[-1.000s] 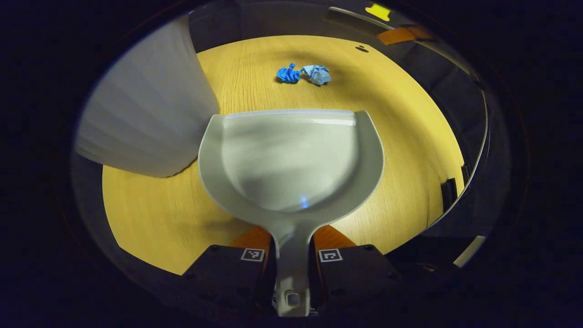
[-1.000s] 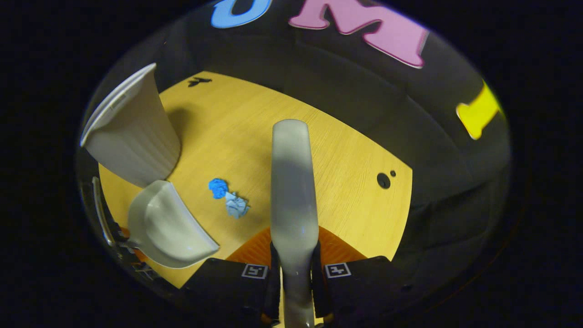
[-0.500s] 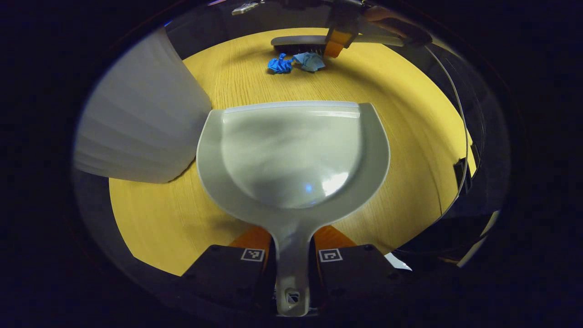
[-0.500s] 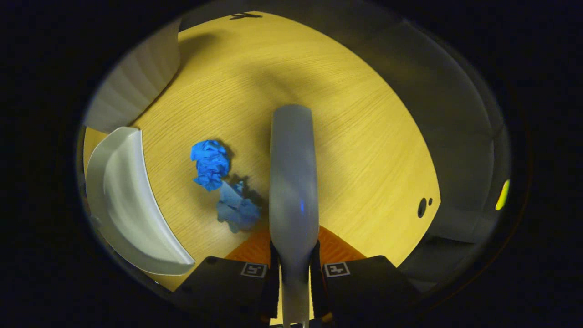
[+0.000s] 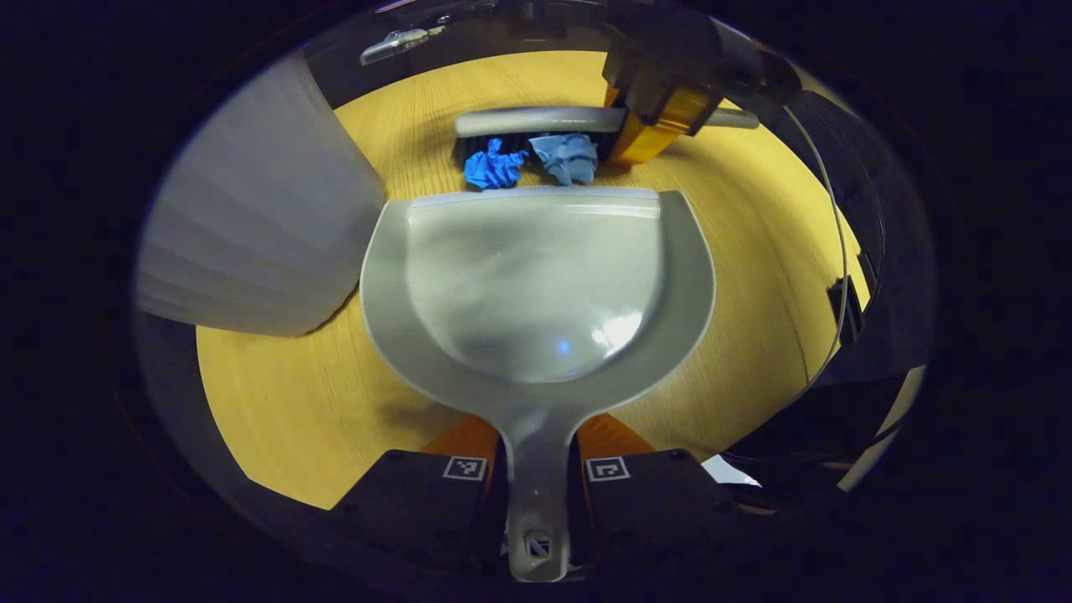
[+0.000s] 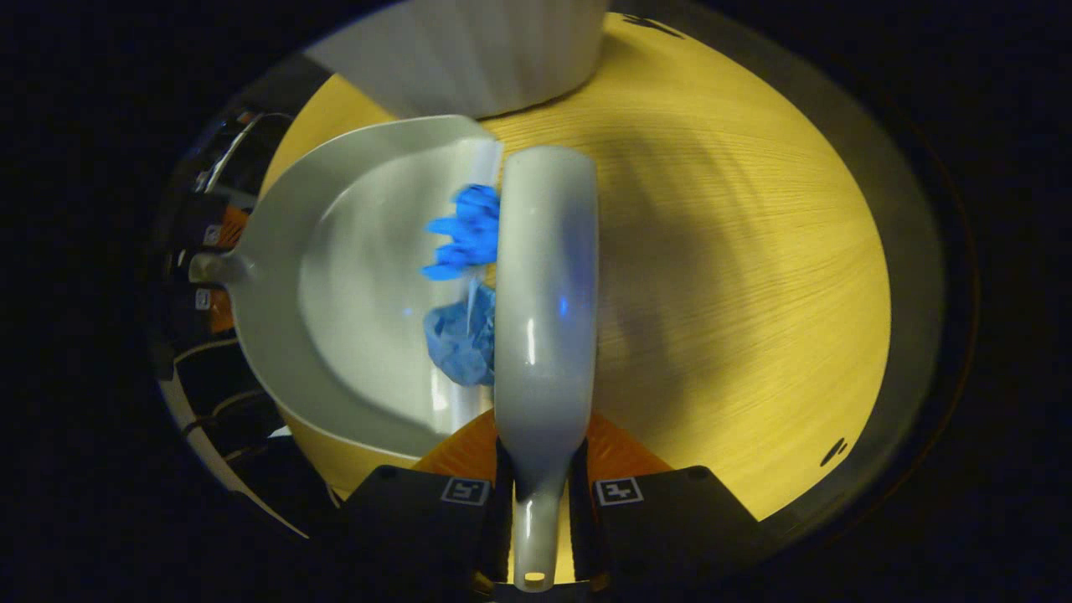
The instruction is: Pick up the small broom and dustpan from the desktop, sweep the trash into the dustpan with the broom, and then empty the trash into the garbage bin.
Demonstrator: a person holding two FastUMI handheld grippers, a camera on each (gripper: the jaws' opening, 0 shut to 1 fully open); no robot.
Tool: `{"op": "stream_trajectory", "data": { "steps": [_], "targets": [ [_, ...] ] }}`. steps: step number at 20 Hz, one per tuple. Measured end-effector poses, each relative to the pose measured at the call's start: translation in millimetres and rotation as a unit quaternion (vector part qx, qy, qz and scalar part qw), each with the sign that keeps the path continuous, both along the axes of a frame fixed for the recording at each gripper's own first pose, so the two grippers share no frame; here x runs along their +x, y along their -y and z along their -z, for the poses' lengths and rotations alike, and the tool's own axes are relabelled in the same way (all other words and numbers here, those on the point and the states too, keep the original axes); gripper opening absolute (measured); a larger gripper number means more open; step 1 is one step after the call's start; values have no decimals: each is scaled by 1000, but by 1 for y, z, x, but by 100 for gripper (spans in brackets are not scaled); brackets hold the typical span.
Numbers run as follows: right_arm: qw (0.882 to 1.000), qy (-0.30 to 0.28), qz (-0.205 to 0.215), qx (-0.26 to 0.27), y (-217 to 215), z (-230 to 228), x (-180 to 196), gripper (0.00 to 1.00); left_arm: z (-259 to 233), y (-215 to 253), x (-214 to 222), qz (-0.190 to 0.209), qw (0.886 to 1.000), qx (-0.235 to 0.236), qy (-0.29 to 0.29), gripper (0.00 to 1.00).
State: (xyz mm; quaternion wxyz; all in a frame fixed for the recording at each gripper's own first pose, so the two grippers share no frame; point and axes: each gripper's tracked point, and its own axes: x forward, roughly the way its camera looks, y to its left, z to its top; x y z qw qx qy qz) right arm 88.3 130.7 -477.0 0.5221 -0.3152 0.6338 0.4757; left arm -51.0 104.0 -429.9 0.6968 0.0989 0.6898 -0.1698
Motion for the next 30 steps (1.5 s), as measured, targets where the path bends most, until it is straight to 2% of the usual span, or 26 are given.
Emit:
{"op": "stream_trajectory", "data": {
  "steps": [2,4,7,10,11,14,15,16,17,22,23,25,28,29,30],
  "targets": [
    [998,-61,6,21,-5,-6,-32,31,1,3,-1,16,1000,0,1,27],
    [997,-71,23,23,-8,-10,-36,31,3,-1,-5,31,999,1,15,27],
    [986,-107,102,72,-15,-19,-39,31,2,0,-2,10,999,-9,29,27],
    [969,-105,182,133,-14,-30,-40,31,0,3,4,5,998,-10,57,27],
    [958,-108,210,163,-16,-36,-39,32,1,2,7,9,998,-8,69,27],
    [914,-112,299,250,-16,-67,-36,31,8,0,5,15,995,-1,102,27],
    [903,-109,316,271,-11,-72,-35,36,7,0,8,14,994,-3,112,27],
    [892,-100,331,292,-8,-76,-31,31,6,0,9,12,992,-7,124,27],
    [879,-95,348,313,-3,-79,-28,31,6,1,12,13,990,-11,136,27],
    [801,-72,438,401,20,-89,-21,30,-16,11,33,23,979,-21,202,27],
    [789,-65,449,415,25,-88,-24,30,-12,9,37,26,976,-23,214,27],
    [775,-38,465,426,31,-80,-32,30,-19,3,52,29,971,-23,238,27],
    [750,-17,484,451,27,-77,-48,30,-33,-1,74,9,960,-23,280,27],
    [743,-18,487,458,30,-71,-52,30,-35,-4,79,2,956,-19,292,27],
    [742,-12,490,458,34,-62,-54,30,-38,-11,83,-5,953,-10,301,27]
  ]
}}
